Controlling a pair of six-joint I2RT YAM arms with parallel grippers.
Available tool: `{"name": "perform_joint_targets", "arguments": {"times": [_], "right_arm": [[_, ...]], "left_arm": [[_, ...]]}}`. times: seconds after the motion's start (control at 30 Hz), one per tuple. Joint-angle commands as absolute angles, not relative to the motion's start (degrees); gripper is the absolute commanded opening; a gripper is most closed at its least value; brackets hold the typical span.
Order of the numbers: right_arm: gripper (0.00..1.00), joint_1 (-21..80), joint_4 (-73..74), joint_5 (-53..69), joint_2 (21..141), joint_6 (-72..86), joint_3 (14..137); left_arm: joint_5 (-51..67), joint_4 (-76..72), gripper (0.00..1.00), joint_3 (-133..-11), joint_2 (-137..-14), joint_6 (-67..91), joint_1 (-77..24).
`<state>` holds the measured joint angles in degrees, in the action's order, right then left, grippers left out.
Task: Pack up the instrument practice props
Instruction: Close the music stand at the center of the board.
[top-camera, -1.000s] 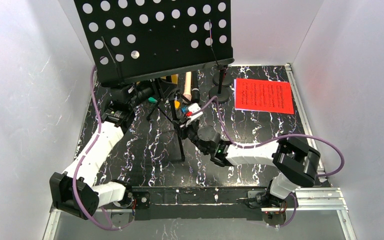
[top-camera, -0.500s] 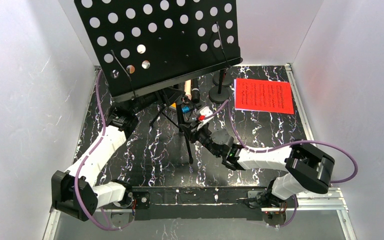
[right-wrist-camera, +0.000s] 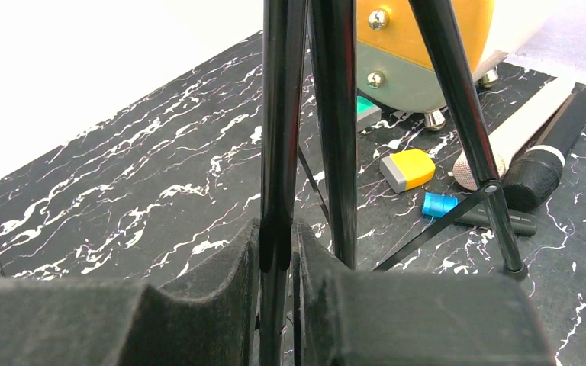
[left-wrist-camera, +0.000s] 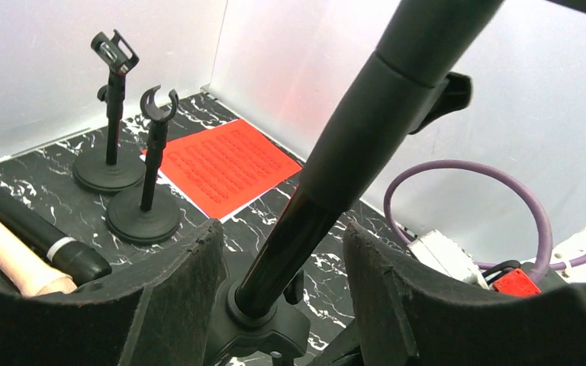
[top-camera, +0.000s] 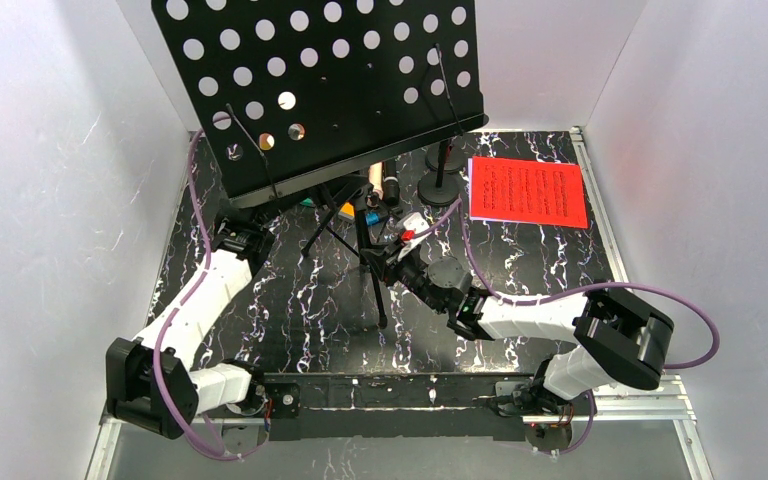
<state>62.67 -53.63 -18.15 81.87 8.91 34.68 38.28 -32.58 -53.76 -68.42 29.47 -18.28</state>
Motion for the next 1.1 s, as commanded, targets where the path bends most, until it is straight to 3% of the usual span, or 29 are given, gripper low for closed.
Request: {"name": "perform_joint_targets", "arguments": {"times": [0.0,0.4,0.73,0.97,1.07], "right_arm": [[0.01,62.58,-58.84,-16.10,79.72,8.61,34.74],[0.01,62.40,-58.36,-14.33,79.63,7.91,34.77],[0.01,62.30,-58.27,-14.14,79.67,7.73,34.84],[0.01,62.17,-58.27,-13.91,79.39,7.22,35.28],[0.01,62.17,-58.18,-13.53,78.66,7.04,35.85]], "left_arm": [[42.39,-37.93,0.57,-55.53,-68.77,27.97,-17.03],[49.06,-49.56,0.56,-59.67,-73.91,33.03,-15.36],[49.37,-50.01,0.49,-61.70,-73.16,33.31,-15.02],[50.62,-49.94,0.25,-61.44,-73.67,33.41,-14.82],[50.08,-49.92,0.09,-61.03,-73.06,33.66,-14.80]]}}
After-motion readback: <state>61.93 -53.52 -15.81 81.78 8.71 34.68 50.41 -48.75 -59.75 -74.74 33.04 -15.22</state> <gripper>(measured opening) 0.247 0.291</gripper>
